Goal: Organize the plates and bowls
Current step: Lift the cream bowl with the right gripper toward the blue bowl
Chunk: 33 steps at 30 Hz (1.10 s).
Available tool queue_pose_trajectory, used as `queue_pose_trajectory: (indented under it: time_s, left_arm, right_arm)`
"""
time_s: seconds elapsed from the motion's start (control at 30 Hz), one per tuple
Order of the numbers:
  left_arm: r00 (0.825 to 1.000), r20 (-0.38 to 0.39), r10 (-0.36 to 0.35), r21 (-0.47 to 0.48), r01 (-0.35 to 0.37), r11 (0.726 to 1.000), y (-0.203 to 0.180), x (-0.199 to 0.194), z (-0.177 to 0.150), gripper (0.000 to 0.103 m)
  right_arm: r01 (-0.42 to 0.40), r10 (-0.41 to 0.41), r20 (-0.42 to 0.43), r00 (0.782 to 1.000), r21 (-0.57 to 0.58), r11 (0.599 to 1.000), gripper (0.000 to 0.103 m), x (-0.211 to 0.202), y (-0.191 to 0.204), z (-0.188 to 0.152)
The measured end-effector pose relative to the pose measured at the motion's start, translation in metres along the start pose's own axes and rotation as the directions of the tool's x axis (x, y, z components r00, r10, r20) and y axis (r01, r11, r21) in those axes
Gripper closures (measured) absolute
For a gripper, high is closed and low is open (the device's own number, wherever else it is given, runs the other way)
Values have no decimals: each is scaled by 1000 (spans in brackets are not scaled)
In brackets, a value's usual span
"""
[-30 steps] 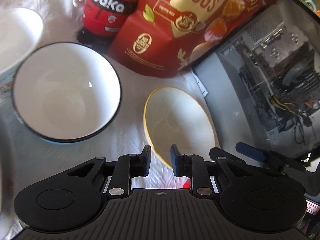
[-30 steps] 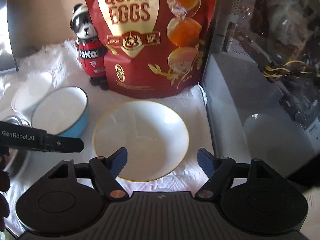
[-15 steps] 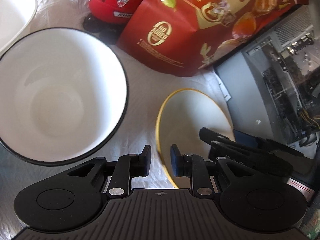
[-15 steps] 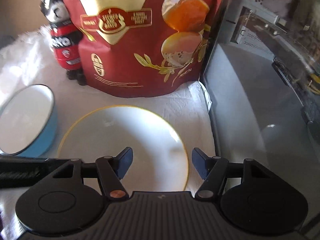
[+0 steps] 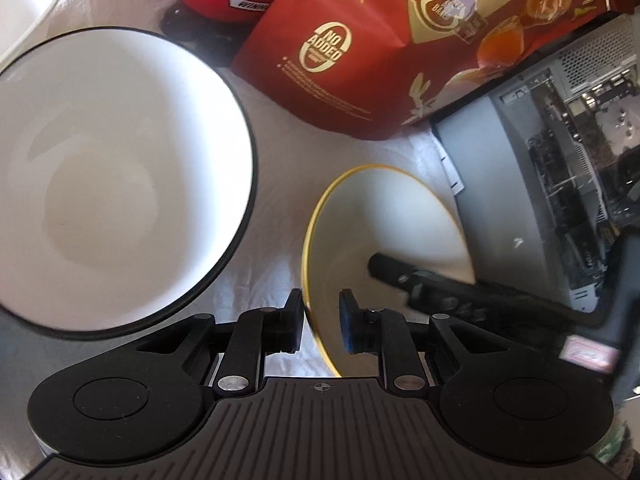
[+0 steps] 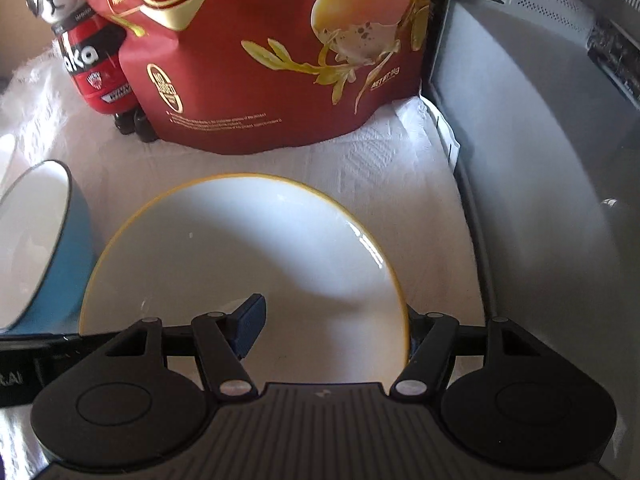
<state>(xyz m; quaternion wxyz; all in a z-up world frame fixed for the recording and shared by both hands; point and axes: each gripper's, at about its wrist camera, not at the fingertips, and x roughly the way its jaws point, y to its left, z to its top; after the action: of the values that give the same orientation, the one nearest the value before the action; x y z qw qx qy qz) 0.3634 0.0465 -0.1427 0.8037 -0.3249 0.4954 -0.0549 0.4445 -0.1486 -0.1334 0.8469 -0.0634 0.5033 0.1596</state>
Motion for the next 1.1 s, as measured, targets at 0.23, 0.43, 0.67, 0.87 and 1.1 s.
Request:
queue_pose_trajectory:
  time_s: [0.23, 0.43, 0.67, 0.87, 1.1]
  left_arm:
    - [1000, -7, 22, -4, -22, 1000, 4, -10, -5, 79]
    - [999, 1, 53, -2, -53, 999, -1, 4, -2, 79]
    - [997, 1, 78, 26, -78, 997, -5, 3, -4, 74]
    - [996, 32, 86, 45, -87, 995, -2, -26, -14, 73]
    - [994, 58, 92, 21, -93, 995, 13, -74, -33, 73]
  right_arm:
    - [-120, 121, -21, 992, 22, 993, 36, -3, 3, 1]
    - [-126, 127, -40, 991, 17, 992, 36, 11, 3, 4]
    - [-176, 177, -39, 983, 21, 984, 38, 7, 1, 7]
    - [-198, 200, -43, 979, 38, 979, 38, -7, 10, 2]
    - [-252, 251, -29, 967, -14, 968, 37, -39, 43, -13]
